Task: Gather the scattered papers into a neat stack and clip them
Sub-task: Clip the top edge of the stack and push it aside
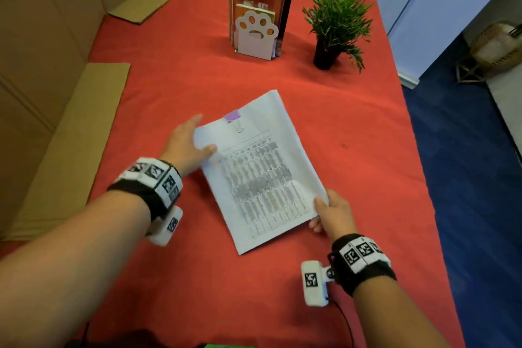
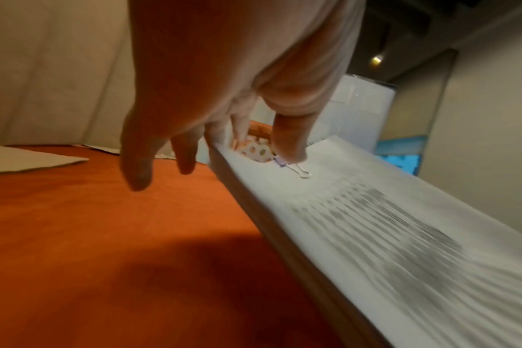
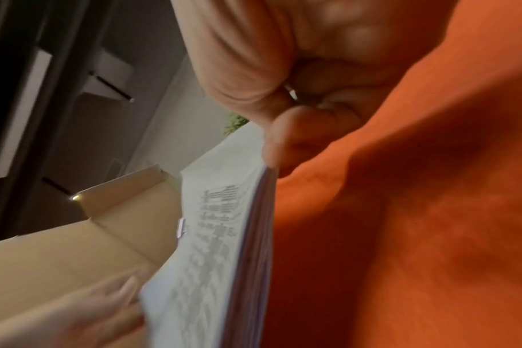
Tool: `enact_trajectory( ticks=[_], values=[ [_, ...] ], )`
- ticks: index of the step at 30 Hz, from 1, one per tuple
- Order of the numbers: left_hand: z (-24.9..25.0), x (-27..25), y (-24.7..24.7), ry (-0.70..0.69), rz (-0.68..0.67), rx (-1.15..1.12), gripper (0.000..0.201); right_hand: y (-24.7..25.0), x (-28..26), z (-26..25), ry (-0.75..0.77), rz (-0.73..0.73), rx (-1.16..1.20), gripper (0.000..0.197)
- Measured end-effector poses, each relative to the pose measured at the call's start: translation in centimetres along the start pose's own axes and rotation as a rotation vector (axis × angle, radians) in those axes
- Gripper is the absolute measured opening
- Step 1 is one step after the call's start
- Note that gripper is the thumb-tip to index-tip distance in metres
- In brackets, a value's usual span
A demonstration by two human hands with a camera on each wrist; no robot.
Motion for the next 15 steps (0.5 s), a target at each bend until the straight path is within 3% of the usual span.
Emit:
enact_trajectory(
  ticks=[3, 7, 15],
  values=[
    [-1.6, -3.8, -4.2, 0.074, -0.258, 0.243, 0.112, 2.3, 3.2, 0.5, -0.081, 0.13, 0.049, 0.014],
    [-3.1, -9.8, -7.1, 0.208, -0.516, 0.474, 0.121, 4.6, 6.8, 0.5, -0.217, 0.218, 0.068, 0.021],
    [-3.4, -10.6, -7.5, 0.245, -0.515, 0.481, 0.125, 5.2, 11.1, -3.1, -0.273, 0.193, 0.189, 0.016]
  ],
)
Point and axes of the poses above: each hand's wrist, its own x-axis towards the middle knuckle, its own y-axis out of the back of the hand, z = x × y, the point moved 5 cm from there along x, towards the middle knuckle, and after that the axes turned 8 degrees about -y, right-handed, at the moved point
